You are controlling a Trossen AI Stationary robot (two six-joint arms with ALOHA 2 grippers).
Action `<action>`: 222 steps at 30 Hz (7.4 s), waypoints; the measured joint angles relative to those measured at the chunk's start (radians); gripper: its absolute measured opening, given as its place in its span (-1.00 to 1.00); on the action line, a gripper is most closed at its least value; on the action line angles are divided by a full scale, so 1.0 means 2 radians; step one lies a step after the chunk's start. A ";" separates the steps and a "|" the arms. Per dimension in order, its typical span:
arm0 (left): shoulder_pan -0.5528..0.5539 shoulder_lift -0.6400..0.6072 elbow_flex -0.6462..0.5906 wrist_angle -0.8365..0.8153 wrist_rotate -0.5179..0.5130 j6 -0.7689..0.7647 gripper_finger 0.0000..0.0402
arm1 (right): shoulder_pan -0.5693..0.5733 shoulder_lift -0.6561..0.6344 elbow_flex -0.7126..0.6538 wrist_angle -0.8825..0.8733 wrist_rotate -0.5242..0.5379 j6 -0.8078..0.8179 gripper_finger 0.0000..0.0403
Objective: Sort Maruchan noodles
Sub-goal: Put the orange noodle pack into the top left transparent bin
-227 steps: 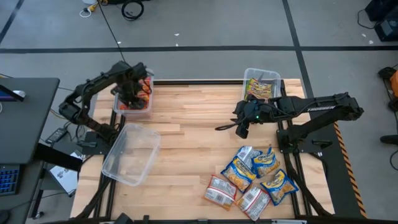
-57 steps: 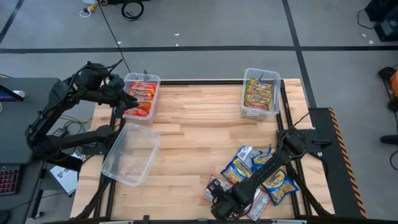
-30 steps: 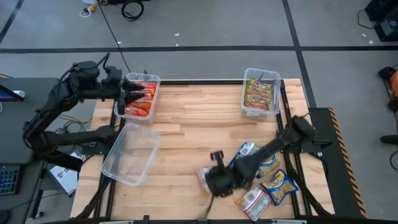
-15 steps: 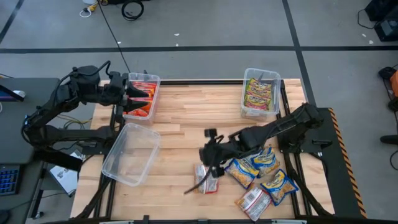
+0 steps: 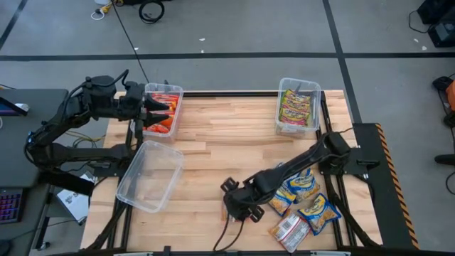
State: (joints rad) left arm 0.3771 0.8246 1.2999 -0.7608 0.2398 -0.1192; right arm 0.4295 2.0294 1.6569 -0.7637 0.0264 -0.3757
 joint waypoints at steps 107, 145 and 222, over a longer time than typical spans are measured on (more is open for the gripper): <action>-0.042 0.260 -0.165 0.498 -0.319 -0.055 0.55 | -0.376 -0.193 -0.005 0.212 0.074 0.488 -0.92; -0.014 0.242 -0.080 0.348 -0.311 -0.141 -0.43 | -0.391 -0.214 -0.005 0.259 0.011 0.448 -0.19; 0.043 0.079 -0.125 -0.207 -0.190 -1.108 -0.45 | -0.301 -0.433 -0.148 -0.130 -0.038 0.278 0.03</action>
State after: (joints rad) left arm 0.4622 0.9829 1.0504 -1.1751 -0.1394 -2.3351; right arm -0.1719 1.1625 1.3603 -1.0246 -0.0486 0.1799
